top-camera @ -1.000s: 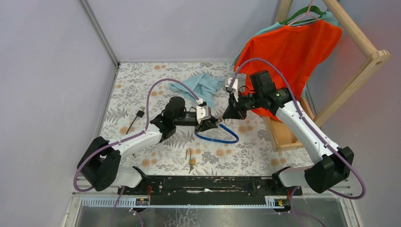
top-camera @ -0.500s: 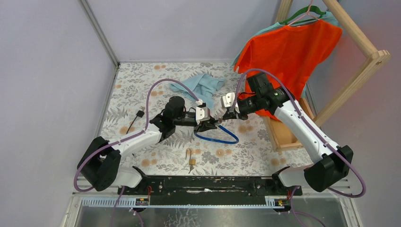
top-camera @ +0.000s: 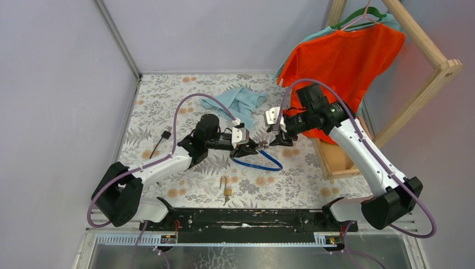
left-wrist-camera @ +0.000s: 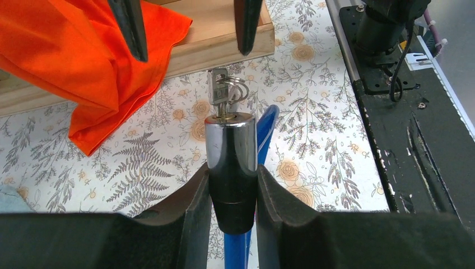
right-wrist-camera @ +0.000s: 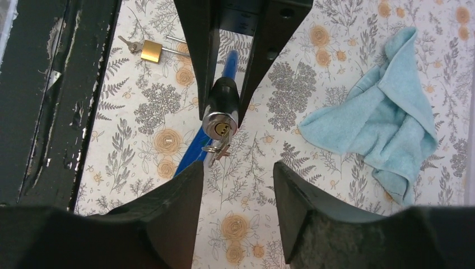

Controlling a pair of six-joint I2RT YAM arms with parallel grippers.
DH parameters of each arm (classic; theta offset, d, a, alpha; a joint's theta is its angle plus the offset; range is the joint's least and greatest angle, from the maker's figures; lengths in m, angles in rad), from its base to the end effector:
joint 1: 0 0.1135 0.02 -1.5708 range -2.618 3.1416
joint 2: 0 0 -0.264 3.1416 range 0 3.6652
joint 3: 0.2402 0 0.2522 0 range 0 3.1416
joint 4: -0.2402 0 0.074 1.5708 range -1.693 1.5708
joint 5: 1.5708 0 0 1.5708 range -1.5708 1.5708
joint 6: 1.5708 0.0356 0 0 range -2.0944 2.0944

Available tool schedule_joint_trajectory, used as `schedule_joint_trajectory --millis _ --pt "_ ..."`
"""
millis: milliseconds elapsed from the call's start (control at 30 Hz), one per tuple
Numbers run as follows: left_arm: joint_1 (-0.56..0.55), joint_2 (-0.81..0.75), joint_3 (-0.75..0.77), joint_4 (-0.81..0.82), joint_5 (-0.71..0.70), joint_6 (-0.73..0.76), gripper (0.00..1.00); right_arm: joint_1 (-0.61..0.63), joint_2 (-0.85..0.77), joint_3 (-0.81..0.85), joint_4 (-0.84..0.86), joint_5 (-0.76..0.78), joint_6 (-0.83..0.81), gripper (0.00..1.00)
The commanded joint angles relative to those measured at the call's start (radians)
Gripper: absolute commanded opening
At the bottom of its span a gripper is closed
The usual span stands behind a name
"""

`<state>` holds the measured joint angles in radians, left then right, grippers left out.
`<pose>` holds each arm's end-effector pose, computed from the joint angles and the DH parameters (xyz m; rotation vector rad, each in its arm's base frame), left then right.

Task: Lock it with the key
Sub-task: Lock the lock.

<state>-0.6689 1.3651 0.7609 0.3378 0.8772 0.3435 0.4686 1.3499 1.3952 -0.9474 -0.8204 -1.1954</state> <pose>0.2145 -0.2045 0.2567 1.3965 1.2263 -1.0263 0.2247 0.1429 0.3650 -1.8301 1.2224 0.6158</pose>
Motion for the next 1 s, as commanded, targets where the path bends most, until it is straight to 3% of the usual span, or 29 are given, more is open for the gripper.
schedule_joint_trajectory --millis 0,233,467,967 --pt "-0.007 0.009 -0.01 -0.045 0.014 0.005 0.0 -0.005 -0.073 -0.022 0.038 -0.031 0.102 0.58" --pt "-0.006 0.001 -0.014 -0.041 -0.011 0.002 0.0 0.0 -0.078 -0.073 0.149 -0.106 0.334 0.62" --pt "-0.006 0.001 -0.014 -0.036 -0.018 0.001 0.0 0.03 -0.094 -0.159 0.338 -0.017 0.597 0.58" --pt "-0.006 0.002 -0.017 -0.03 -0.029 0.0 0.0 0.049 -0.044 -0.137 0.277 0.042 0.57 0.29"
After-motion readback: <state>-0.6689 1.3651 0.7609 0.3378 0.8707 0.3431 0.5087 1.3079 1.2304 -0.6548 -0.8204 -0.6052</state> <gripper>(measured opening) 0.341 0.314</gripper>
